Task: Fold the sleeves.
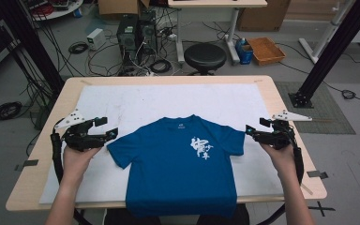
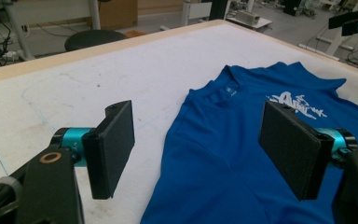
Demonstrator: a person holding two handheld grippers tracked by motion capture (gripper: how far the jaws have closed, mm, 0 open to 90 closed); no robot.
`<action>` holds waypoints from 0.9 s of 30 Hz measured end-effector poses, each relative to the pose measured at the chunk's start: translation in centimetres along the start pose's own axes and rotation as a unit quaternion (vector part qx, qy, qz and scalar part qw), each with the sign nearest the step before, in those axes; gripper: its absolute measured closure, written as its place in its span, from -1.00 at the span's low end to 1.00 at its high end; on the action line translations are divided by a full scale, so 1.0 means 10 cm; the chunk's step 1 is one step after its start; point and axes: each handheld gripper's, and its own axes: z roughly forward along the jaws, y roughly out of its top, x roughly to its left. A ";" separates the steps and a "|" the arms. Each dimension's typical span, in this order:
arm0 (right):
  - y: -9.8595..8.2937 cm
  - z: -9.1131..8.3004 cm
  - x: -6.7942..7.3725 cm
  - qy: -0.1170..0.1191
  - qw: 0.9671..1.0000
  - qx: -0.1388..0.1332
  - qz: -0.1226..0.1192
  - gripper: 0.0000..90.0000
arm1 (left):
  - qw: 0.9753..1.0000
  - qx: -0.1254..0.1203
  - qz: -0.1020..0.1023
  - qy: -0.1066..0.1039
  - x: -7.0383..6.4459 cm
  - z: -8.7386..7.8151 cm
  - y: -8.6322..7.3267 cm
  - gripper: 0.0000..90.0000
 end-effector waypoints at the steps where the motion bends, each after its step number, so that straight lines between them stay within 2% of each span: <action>1: 0.00 0.01 -0.01 0.001 1.000 0.001 0.000 -0.40 | 1.000 0.007 0.002 -0.001 0.00 0.01 -0.01 -0.40; 6: 0.00 0.02 -0.03 -0.001 1.000 0.004 0.004 -0.40 | 1.000 0.023 0.009 0.005 -0.01 0.03 -0.03 -0.40; 17: 0.01 0.02 0.00 0.000 1.000 0.006 0.000 -0.40 | 1.000 0.011 0.005 0.006 0.00 -0.01 -0.05 -0.40; 19: 0.01 0.02 0.00 -0.001 1.000 0.006 -0.001 -0.40 | 1.000 0.011 0.002 0.005 0.03 -0.02 -0.07 -0.31; 20: 0.01 0.03 0.00 -0.002 1.000 0.007 -0.001 -0.40 | 1.000 0.019 -0.005 0.006 0.05 -0.03 -0.09 -0.30; 25: -0.01 0.05 -0.01 -0.004 1.000 0.012 0.000 -0.40 | 0.999 0.033 -0.015 0.008 0.12 -0.06 -0.17 -0.17; 26: -0.01 0.06 -0.01 -0.004 1.000 0.012 0.001 -0.39 | 0.999 0.044 -0.027 0.009 0.16 -0.06 -0.22 -0.13; 27: -0.01 0.06 -0.01 -0.004 1.000 0.012 0.001 -0.39 | 0.999 0.044 -0.027 0.009 0.16 -0.06 -0.22 -0.10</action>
